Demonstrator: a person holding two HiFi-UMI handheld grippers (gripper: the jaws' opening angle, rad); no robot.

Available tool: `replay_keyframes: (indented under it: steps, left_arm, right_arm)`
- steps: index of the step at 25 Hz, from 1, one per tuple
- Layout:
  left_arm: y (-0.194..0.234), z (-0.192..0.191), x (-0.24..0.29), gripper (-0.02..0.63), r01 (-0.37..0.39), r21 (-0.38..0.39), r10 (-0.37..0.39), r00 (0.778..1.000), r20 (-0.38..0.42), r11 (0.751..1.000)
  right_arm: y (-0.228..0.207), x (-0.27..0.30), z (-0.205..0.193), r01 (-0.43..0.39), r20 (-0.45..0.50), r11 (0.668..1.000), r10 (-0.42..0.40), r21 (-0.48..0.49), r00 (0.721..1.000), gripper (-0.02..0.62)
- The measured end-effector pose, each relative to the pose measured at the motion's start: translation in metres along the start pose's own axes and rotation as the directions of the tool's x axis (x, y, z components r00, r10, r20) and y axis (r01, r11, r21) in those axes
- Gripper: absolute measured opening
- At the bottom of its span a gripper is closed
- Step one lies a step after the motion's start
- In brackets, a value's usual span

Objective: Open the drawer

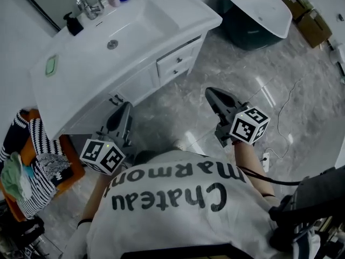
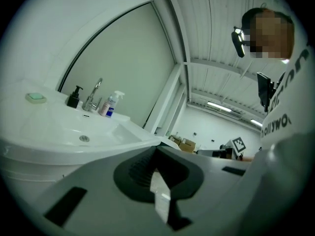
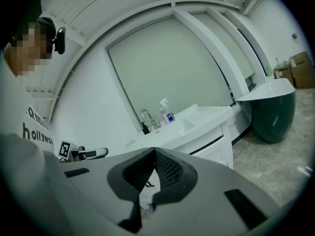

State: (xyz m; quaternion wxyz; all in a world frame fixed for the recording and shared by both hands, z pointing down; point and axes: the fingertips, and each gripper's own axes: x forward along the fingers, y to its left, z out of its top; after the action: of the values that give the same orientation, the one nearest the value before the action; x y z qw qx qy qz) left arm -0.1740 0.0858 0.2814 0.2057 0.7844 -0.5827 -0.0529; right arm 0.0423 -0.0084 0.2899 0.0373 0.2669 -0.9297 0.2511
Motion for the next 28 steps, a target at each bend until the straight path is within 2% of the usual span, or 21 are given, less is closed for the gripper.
replay_keyframes:
  steps: [5, 12, 18, 21, 25, 28]
  left_arm:
    - [-0.016, -0.016, 0.011, 0.009, -0.039, 0.014, 0.039, 0.999, -0.014, 0.999]
    - [-0.01, -0.022, 0.023, 0.008, -0.104, -0.071, 0.101, 0.994, -0.042, 0.992]
    - [-0.021, -0.031, 0.056, 0.009, -0.026, -0.036, 0.023, 0.996, -0.084, 0.999]
    - [-0.023, -0.023, 0.074, 0.008, 0.007, -0.006, -0.007, 0.997, -0.073, 1.0]
    - [-0.018, -0.016, 0.094, 0.009, 0.009, 0.017, -0.008, 0.998, -0.061, 1.0]
    - [-0.008, -0.019, 0.108, 0.009, 0.003, -0.001, -0.003, 0.997, -0.08, 1.0]
  right_arm:
    - [-0.021, -0.004, 0.009, -0.029, 0.015, 1.0, 0.029, 0.011, 0.999, 0.009]
    - [-0.038, -0.007, -0.001, -0.032, 0.0, 0.998, 0.032, 0.061, 0.999, 0.009]
    - [-0.051, -0.012, -0.006, 0.011, -0.027, 0.999, -0.01, 0.032, 1.0, 0.009]
    - [-0.055, -0.011, -0.007, 0.023, -0.031, 0.999, -0.022, 0.035, 0.999, 0.009]
    - [-0.057, -0.007, -0.013, 0.026, -0.057, 1.0, -0.025, 0.016, 0.998, 0.009]
    - [-0.058, 0.005, -0.017, 0.023, -0.081, 1.0, -0.022, 0.015, 0.996, 0.009]
